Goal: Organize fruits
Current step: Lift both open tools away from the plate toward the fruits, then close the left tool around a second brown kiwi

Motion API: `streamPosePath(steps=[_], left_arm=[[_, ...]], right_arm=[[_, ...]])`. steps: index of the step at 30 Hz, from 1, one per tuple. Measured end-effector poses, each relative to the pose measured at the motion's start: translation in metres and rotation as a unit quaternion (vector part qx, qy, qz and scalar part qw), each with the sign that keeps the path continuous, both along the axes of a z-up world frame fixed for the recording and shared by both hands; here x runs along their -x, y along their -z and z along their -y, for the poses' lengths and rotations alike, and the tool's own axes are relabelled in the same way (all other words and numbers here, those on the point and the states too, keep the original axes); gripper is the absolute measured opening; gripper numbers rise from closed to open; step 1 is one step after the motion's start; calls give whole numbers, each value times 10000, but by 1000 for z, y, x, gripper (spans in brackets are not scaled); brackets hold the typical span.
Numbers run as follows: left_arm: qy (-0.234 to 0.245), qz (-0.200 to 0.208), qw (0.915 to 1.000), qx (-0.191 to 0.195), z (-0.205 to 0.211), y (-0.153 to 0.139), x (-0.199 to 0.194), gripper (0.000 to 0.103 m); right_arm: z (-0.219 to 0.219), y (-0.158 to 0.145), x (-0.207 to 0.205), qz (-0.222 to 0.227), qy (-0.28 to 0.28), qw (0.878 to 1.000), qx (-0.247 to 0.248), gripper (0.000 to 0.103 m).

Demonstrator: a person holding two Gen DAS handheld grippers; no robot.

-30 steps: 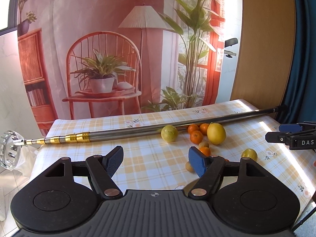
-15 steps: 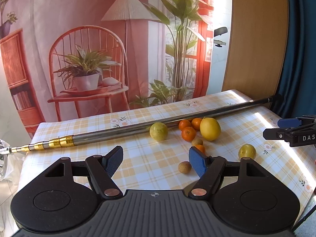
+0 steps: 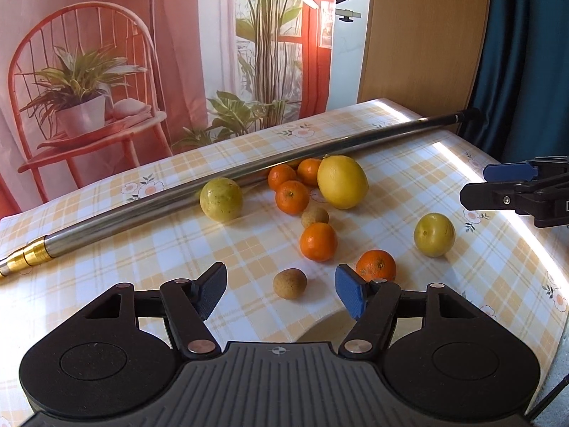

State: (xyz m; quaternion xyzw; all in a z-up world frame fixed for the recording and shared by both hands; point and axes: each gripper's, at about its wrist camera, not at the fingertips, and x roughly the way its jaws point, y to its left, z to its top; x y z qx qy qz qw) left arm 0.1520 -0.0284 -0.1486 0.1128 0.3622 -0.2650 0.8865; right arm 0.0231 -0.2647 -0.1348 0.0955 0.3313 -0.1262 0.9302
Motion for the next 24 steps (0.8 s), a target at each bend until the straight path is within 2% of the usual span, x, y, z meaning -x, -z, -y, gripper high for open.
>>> streamPosePath(steps=[4,11,15,20,24], left_arm=[[4,-276,9996,-31,8,15,-16,54],[-58,-544,9984,-144,17,34,-35,47],[-78,-592,9979,-247,21,41,-40,37],[-85,-500,9982,-313,24,42,-41,29],[-116,-472,9983,-307,22,41,-39,29]], right_arm=[[3,4,-3,-38,12,10000,-60,78],[7,10,-7,-105,-19,9998,-157,74],[7,12,-10,-133,-14,9997,-191,74],[10,15,-12,-161,0,9996,-230,74],[11,17,-14,-180,-25,9994,-281,74]])
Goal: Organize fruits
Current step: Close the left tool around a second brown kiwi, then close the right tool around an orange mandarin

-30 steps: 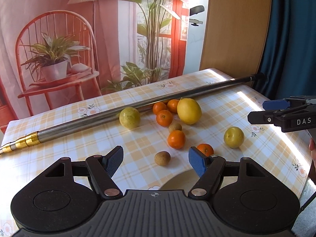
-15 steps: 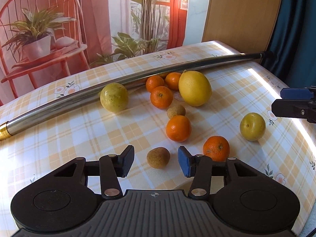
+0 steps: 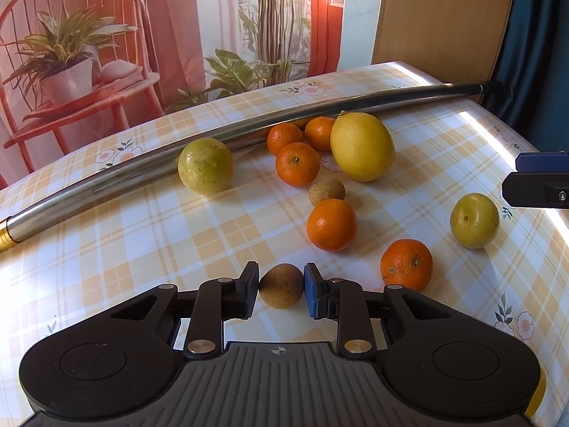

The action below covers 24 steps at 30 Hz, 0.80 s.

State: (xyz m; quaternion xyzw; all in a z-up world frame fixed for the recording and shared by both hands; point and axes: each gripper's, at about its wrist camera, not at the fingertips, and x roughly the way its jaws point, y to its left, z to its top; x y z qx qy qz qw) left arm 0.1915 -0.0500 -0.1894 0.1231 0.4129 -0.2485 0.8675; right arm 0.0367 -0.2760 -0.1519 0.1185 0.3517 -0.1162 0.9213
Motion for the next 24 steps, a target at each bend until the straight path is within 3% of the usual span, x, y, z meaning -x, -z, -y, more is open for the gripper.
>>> streamPosePath(steps=[9,17,24], left_arm=[[-307,19,9992,235,-25,-11,4,29],[-370,241,9983,378,-47,-30,29,29],[-401,429,9971,485,-56,-41,49,29]], right_arm=[[-6,5,-15,-137,-310,9994,-120,74],[-17,19,-47,-569,-685,9939,-644,50],[-26,32,-68,-1034,-640,9894,-798,44]])
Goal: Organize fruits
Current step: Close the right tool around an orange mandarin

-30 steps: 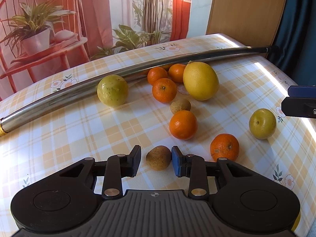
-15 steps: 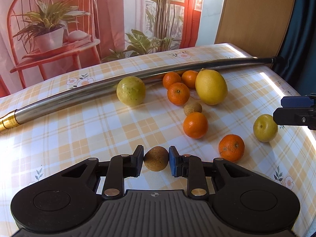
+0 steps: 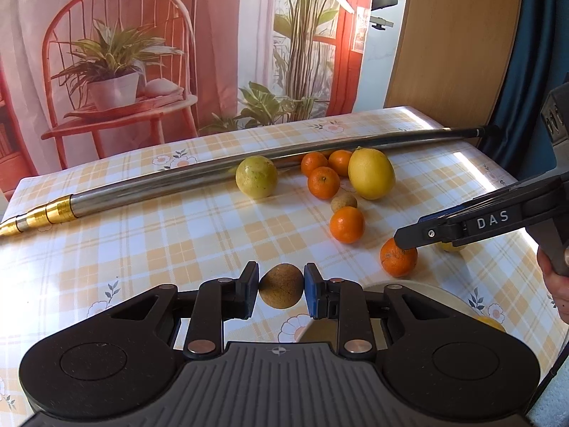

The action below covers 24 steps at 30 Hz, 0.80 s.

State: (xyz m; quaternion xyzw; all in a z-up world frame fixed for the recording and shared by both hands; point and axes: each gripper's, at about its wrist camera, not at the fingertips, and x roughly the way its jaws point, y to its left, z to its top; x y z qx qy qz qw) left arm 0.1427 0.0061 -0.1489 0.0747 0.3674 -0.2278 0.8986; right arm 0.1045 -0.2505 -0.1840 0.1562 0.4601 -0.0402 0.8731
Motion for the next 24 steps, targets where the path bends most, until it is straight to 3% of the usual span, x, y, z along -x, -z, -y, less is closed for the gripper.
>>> streamPosePath(steps=[13,24], left_arm=[[-11,95,9998,154,-10,-3,19,29],[111,84,9998,124,-11,0,34,29]], right_arm=[[1,22,-5,-410,337,9976,-450,39],[3,15,4,-178,433,9977,-482,29]])
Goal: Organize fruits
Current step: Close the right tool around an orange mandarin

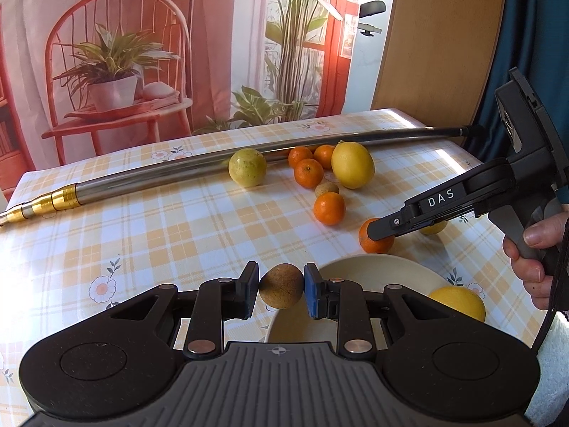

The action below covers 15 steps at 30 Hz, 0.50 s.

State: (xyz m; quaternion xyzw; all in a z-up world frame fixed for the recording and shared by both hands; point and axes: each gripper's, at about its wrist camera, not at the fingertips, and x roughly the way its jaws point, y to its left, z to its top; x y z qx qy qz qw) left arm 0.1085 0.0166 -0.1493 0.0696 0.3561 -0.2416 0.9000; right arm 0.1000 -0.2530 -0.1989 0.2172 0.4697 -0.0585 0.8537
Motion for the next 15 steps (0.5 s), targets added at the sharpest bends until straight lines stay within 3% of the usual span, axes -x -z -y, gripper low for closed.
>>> streamPosePath(steps=[11,15], left_arm=[[-19,-101,9999,8,-2,5,8,29],[-46,-135,9999,13,-3,5,9,29]], right_arm=[[2,9,-4,-85,-3,9995,-309,34],[1,9,-4,-10,32,9995,-330,30]])
